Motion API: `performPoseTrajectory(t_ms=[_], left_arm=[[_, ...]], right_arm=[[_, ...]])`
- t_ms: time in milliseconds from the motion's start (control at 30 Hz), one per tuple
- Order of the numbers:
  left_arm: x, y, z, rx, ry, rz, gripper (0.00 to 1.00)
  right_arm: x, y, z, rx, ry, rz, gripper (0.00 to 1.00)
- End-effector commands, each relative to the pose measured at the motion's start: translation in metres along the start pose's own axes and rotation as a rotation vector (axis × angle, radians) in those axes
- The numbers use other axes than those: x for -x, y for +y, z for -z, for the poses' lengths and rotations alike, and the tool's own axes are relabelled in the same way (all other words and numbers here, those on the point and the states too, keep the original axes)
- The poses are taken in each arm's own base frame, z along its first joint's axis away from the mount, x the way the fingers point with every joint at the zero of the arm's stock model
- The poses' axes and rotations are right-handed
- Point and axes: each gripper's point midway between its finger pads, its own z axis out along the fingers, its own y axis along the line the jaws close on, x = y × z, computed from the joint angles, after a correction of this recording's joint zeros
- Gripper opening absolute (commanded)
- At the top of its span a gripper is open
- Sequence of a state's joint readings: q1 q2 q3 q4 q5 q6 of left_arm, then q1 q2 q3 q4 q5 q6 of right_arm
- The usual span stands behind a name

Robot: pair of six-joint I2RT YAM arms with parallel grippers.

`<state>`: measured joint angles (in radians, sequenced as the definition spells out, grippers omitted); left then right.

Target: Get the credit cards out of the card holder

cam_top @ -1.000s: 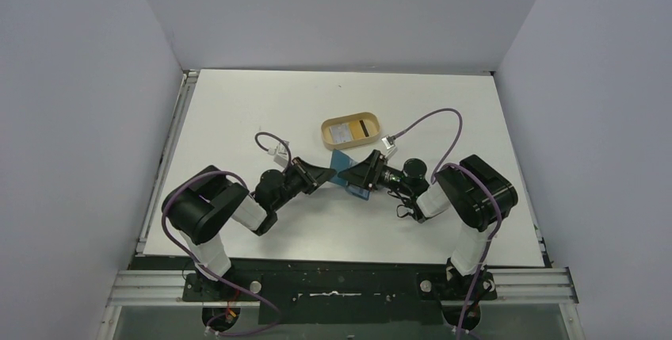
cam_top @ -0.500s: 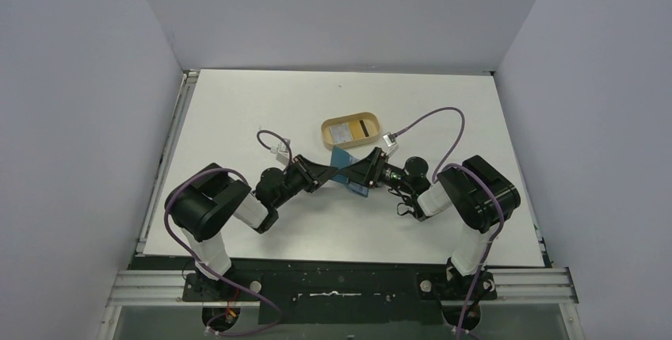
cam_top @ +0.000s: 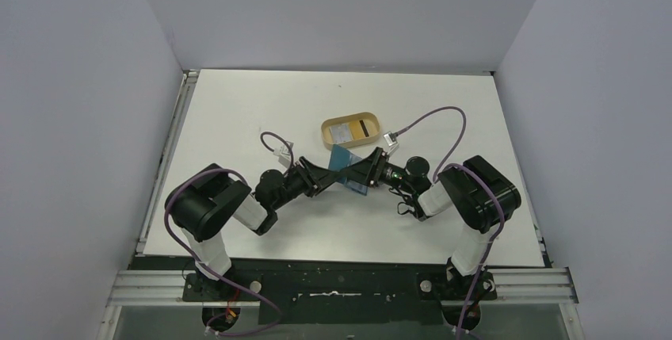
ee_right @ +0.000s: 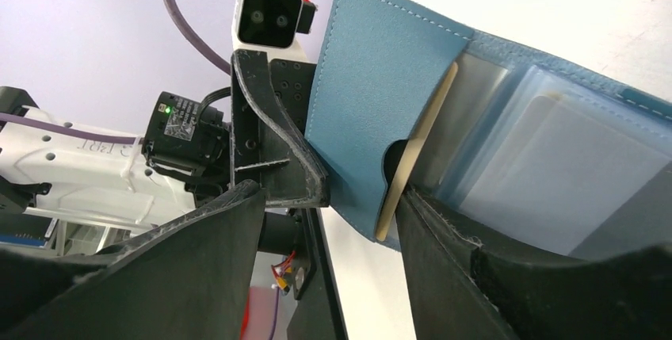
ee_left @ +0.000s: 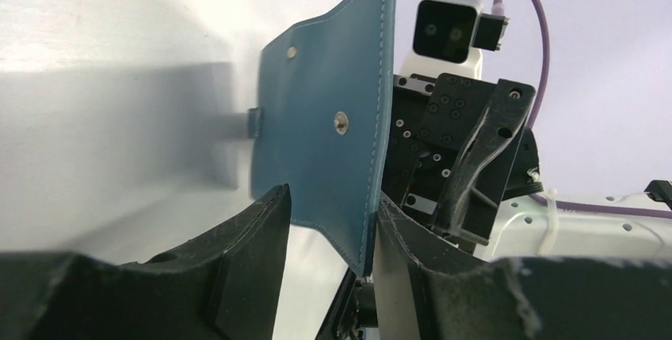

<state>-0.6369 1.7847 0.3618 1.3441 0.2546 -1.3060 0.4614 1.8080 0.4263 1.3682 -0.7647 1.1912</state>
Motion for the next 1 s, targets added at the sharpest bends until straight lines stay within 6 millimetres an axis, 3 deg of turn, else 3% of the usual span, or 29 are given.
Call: performPoseTrajectory(t_ms=[0, 333, 533, 767, 967], left_arm=[[0.005, 0.002, 0.009, -0.016, -0.001, 0.000, 0.38], [0.030, 0.017, 0.021, 0.014, -0.032, 0.014, 0.38], [0.032, 0.016, 0.015, 0.007, -0.031, 0.017, 0.38], [0.033, 0.015, 0.012, 0.001, -0.026, 0.013, 0.38], [0.024, 0.020, 0.013, 0.017, -0.003, 0.022, 0.36]], right_arm=[[0.021, 0.025, 0.003, 0.089, -0.077, 0.114, 0.61], [0.016, 0.011, 0.009, 0.056, -0.068, 0.101, 0.52], [0.009, 0.000, 0.009, 0.035, -0.045, 0.085, 0.38], [-0.001, -0.011, 0.012, 0.013, -0.016, 0.073, 0.38], [-0.005, -0.023, 0.011, -0.013, -0.012, 0.078, 0.43]])
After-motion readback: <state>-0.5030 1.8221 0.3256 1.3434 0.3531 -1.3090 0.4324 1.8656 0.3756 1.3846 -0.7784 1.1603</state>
